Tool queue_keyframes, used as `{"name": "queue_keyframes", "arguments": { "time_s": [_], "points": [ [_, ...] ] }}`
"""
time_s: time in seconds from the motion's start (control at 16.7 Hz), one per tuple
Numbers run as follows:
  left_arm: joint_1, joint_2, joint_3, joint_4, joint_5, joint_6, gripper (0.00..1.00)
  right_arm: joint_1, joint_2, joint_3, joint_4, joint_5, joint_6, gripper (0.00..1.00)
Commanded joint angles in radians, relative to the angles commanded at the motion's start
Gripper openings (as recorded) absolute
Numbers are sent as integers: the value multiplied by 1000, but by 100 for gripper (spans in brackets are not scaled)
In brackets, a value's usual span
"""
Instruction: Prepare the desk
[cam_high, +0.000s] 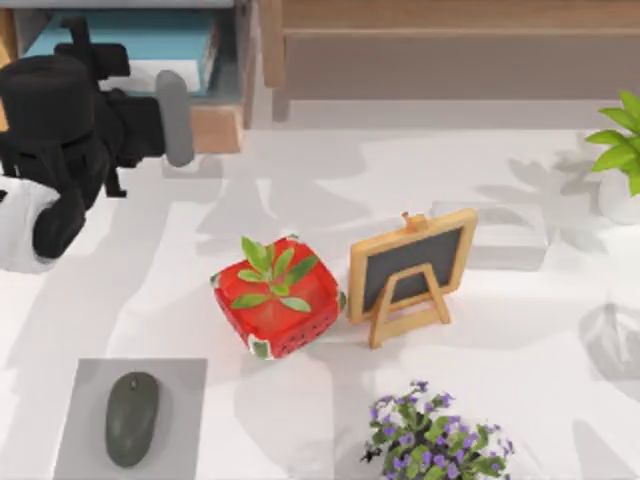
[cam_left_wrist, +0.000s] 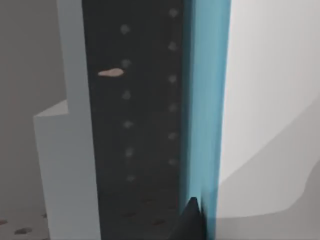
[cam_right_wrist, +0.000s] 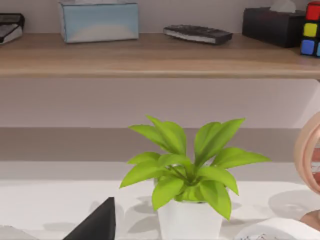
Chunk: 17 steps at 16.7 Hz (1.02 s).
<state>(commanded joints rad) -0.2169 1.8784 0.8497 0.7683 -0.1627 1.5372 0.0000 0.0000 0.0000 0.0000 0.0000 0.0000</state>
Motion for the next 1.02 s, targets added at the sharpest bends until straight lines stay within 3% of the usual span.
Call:
{"name": "queue_keyframes", "arguments": {
  "time_s": [0.18,0.96,1.02],
  "points": [
    [0,1,1,0,0,0,0,0,0,0,0,0,0,100],
    [0,1,1,0,0,0,98,0,0,0,0,0,0,100],
    [0,1,1,0,0,0,100,0,0,0,0,0,0,100]
  ]
}}
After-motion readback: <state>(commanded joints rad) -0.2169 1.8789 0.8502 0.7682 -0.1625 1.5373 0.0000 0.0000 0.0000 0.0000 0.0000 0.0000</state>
